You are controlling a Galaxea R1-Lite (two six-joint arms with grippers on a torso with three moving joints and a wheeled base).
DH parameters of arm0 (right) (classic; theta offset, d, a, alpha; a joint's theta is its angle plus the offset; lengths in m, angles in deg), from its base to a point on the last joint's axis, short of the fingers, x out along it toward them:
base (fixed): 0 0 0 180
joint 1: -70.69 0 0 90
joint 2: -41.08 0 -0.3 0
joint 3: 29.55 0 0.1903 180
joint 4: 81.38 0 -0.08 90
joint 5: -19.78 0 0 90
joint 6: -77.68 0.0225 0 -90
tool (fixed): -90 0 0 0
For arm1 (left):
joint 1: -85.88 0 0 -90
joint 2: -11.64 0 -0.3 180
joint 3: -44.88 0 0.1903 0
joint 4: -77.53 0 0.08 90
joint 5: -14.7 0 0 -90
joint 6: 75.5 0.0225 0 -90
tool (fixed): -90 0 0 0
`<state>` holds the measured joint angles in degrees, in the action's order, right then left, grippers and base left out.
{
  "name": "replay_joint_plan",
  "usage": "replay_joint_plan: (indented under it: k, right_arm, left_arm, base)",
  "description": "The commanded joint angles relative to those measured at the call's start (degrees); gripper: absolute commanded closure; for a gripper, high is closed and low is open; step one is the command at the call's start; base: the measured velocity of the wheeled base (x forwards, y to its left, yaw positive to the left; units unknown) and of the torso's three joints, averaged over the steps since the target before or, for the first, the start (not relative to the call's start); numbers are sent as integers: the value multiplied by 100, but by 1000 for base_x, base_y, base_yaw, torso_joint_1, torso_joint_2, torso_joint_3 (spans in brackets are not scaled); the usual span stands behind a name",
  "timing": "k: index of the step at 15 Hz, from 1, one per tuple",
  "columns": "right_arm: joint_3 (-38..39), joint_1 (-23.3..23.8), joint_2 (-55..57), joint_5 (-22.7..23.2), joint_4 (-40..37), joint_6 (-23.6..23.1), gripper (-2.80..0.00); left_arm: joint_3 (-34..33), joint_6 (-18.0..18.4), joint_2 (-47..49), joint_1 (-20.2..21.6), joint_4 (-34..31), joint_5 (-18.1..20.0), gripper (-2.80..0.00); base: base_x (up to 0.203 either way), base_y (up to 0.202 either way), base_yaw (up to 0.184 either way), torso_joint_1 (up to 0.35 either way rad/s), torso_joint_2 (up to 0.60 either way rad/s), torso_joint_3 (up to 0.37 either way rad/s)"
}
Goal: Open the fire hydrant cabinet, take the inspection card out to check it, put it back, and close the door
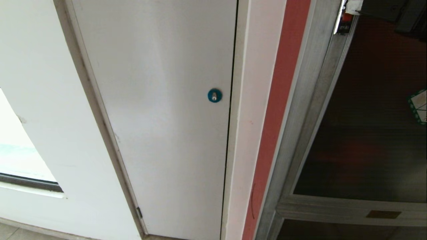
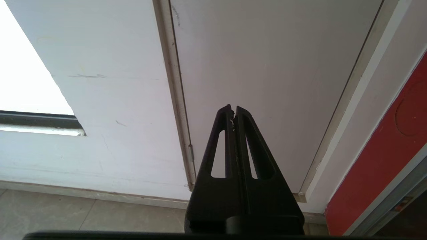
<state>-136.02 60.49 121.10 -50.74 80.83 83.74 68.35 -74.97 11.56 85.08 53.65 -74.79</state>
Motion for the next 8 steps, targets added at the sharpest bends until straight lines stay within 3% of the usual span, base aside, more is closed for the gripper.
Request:
replay_joint_plan:
  k: [1,8]
  right_arm:
    - [-30,0,23,3,21,1,0]
    - [-22,88,135,3,19,9,0]
  left_arm:
    - [-1,0,3,0,3,2,0]
    - [-1,0,3,0,7,2,0]
  base:
    - [0,0,0,0,0,0]
    - [0,0,0,0,0,0]
